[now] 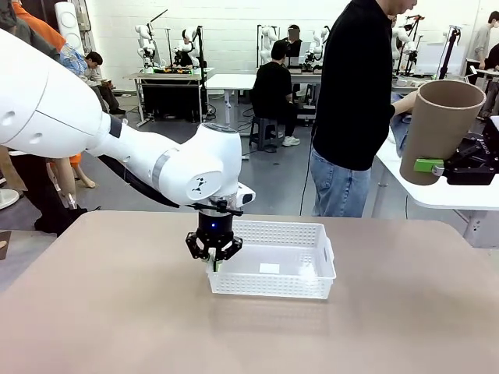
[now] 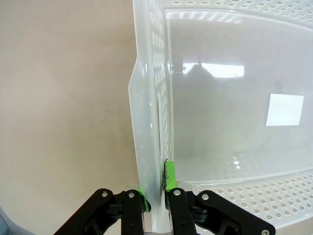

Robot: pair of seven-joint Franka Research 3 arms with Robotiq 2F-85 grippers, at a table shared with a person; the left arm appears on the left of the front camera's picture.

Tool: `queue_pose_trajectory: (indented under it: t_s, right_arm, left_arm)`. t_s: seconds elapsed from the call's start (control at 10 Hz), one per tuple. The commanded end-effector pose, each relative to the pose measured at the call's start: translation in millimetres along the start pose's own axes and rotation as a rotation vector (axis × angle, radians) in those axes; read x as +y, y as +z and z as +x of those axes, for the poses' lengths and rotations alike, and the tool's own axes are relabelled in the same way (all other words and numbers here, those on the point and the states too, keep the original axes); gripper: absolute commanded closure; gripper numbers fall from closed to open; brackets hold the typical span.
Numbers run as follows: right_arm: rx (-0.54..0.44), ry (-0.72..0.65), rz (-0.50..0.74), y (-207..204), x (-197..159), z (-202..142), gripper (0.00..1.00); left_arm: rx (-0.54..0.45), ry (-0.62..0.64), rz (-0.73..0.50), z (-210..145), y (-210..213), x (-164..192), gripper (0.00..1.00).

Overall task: Clean and organize the cups into the basket.
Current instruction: Pick up the Organizing basket and move it to the center of the table, then pick up the Reusable plastic cup from the right side of the table and place it inside the Organizing basket.

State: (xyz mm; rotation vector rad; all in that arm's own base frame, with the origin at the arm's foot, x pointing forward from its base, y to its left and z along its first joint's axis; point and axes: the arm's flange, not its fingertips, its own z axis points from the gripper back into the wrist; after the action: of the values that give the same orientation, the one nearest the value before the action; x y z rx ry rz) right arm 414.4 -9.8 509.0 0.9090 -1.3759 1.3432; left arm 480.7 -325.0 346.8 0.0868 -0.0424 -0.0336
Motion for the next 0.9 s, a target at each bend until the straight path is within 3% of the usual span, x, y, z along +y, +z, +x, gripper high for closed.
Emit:
queue_pose_trajectory:
  t_s: [0.0,0.5,0.6,0.7,0.8]
  right_arm:
    - [-0.010,0.013,0.007,-1.6,0.1,-1.4,0.28]
    - [-0.010,0.013,0.007,-1.6,0.1,-1.4,0.28]
    - [0.000,0.000,0.000,0.0,0.0,-0.1,0.21]
    - [0.169,-0.007,0.018,-20.0,5.5,1.0,0.21]
    - [0.242,-0.055,0.097,-49.7,5.3,11.5,0.21]
  left_arm:
    - [-0.043,0.025,0.028,-1.8,7.9,-5.8,1.00]
    - [-0.016,-0.005,-0.008,-0.3,8.9,-4.8,1.00]
    - [-0.016,-0.005,-0.008,-0.3,8.9,-4.8,1.00]
    - [-0.016,-0.005,-0.008,-0.3,8.9,-4.8,1.00]
    - [-0.016,-0.005,-0.008,-0.3,8.9,-4.8,1.00]
